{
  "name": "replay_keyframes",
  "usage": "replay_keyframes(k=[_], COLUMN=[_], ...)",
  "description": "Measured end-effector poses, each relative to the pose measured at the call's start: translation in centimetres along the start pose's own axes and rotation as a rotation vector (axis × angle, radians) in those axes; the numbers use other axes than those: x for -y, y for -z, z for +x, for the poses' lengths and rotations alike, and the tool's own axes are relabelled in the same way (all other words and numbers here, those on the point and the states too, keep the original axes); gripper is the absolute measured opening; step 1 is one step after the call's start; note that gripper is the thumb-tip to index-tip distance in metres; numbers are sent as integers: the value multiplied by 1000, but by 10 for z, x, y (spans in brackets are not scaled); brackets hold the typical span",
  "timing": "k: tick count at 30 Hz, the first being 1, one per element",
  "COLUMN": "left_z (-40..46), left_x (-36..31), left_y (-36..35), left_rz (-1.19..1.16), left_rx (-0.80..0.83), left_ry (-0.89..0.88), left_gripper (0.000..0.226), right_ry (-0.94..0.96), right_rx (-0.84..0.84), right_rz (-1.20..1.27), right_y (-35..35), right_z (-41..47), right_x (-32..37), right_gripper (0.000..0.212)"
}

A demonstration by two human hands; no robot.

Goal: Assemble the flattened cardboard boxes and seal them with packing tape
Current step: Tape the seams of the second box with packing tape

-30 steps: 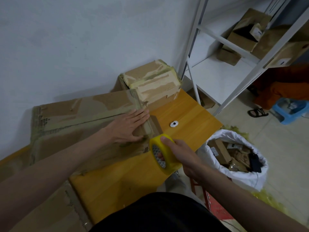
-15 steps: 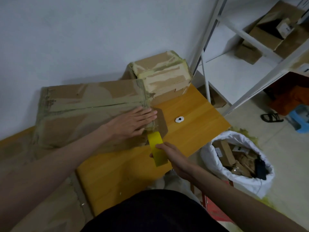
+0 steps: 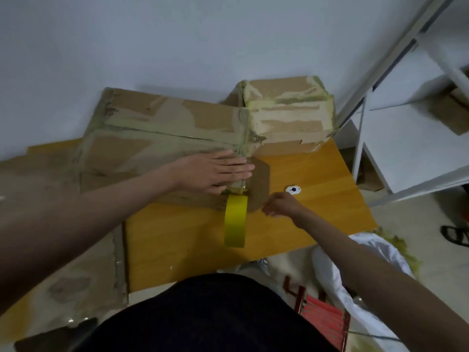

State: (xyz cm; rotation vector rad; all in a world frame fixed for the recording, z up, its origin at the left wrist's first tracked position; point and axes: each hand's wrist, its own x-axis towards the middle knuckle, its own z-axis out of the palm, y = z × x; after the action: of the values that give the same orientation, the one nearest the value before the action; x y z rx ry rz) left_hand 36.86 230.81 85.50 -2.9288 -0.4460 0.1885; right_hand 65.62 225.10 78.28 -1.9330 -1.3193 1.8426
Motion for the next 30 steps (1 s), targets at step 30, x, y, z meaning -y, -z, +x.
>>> replay_keyframes(k=[30], left_z=[-17], left_x=[-54], left_y=[27], left_rz=[-23], left_rx=[-3], left_ry=[447], left_gripper=[72], right_ry=[554], right_rx=[-398], right_rz=[-228], right_y=[46], right_z=[27], right_x=[-16], right_gripper=[28])
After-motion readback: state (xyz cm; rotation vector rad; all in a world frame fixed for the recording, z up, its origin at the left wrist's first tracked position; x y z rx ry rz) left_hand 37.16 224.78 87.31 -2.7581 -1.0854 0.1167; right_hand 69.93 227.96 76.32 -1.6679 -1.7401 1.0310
